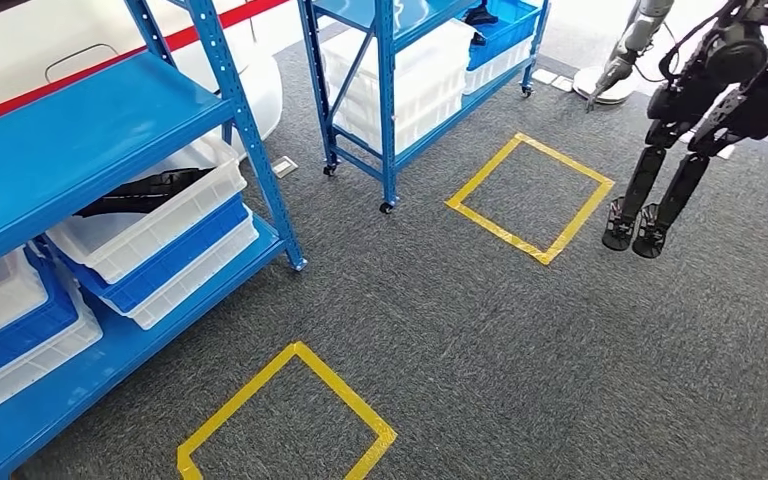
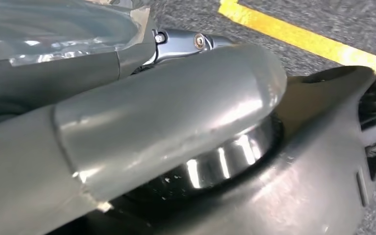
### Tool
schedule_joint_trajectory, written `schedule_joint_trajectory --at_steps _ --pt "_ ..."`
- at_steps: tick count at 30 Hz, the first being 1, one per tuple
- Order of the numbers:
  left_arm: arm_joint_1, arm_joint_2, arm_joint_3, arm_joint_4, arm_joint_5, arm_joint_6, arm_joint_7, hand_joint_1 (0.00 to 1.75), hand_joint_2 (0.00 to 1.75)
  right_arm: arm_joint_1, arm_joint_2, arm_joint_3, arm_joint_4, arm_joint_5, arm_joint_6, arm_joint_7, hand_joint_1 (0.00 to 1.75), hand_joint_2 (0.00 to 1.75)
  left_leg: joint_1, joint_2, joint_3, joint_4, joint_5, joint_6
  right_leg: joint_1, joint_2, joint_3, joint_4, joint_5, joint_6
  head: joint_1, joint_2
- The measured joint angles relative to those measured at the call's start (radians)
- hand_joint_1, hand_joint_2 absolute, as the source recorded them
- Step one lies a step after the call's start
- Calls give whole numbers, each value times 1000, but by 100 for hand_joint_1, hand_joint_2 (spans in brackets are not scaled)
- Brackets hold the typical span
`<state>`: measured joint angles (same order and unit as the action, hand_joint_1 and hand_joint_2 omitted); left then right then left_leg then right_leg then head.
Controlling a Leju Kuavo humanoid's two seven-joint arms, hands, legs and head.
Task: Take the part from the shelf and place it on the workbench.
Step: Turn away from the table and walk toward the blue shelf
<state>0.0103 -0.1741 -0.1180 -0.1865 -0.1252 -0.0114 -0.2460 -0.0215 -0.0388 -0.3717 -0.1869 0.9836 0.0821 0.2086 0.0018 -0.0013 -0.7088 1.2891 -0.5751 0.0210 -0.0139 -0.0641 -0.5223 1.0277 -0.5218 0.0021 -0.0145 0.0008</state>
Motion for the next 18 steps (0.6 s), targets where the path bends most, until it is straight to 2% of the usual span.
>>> schedule_joint_trajectory --at_steps 1,3,5,7,8,10,11,12,13,14,15,16,17,18 --pt "1 0 0 0 0 1 0 0 0 -2 0 0 0 2 0 -1 0 0 -3 7 27 -52 31 9 3 -11 2 0 -2 -2 0 0" --pt "1 1 -1 0 1 -1 0 0 0 -3 2 0 0 5 0 -2 0 0 -17 53 95 -183 81 34 10 -30 8 0 -6 -5 0 0" --pt "-2 1 -3 0 2 -6 0 0 0 -4 3 0 0 7 0 -3 0 0 -30 83 121 -245 91 50 15 -51 10 -1 -10 -2 1 0" --pt "-2 1 -6 0 2 -12 1 0 0 -7 3 0 0 6 0 -4 0 0 -33 61 121 -255 92 53 18 -75 14 -5 -13 4 1 0" --pt "-2 0 -8 -1 2 -14 5 0 0 -9 3 -1 -1 4 0 -4 0 0 -30 49 127 -265 99 53 17 -68 16 -2 -17 7 1 0" --pt "-7 -3 -11 -1 2 -15 18 0 0 -10 3 -4 -2 -4 0 -5 0 0 -20 24 138 -287 114 57 16 -16 -4 49 -45 10 3 0" --pt "-12 -5 -13 -1 2 -12 25 0 0 -8 2 -7 -2 -6 0 -4 0 0 -16 11 140 -292 120 58 11 20 -32 106 -71 9 5 0" --pt "-16 -6 -15 -1 1 -6 31 0 0 -7 1 -10 -2 -7 0 -3 0 0 -14 -4 139 -293 121 61 7 41 -65 172 -98 9 6 0" --pt "-18 -7 -17 -1 1 0 34 0 0 -5 0 -12 -2 -6 0 0 0 0 -13 -19 138 -293 122 61 3 51 -95 229 -116 12 8 0" --pt "-19 -8 -20 -1 2 4 37 0 0 -4 -1 -15 -2 -4 0 3 0 0 -11 -34 138 -292 123 59 -1 55 -112 258 -121 19 7 0" --pt "-19 -8 -22 -1 3 6 38 0 0 -4 -2 -17 -2 -2 0 6 0 0 -8 -49 139 -291 123 56 -6 57 -111 249 -108 30 7 0" --pt "-19 -8 -24 -1 4 5 38 0 0 -4 -2 -18 -2 1 1 7 0 0 -5 -64 139 -288 122 52 -11 61 -92 204 -82 44 7 0" --pt "-18 -8 -26 -1 6 3 38 0 0 -5 -2 -20 -2 4 1 8 0 0 -1 -78 139 -284 120 45 -19 74 -63 137 -49 59 8 0" --pt "-19 -8 -27 -1 8 2 38 0 0 -5 -2 -21 -1 7 1 8 0 0 0 -90 136 -276 116 37 -23 91 -37 73 -23 68 10 0"
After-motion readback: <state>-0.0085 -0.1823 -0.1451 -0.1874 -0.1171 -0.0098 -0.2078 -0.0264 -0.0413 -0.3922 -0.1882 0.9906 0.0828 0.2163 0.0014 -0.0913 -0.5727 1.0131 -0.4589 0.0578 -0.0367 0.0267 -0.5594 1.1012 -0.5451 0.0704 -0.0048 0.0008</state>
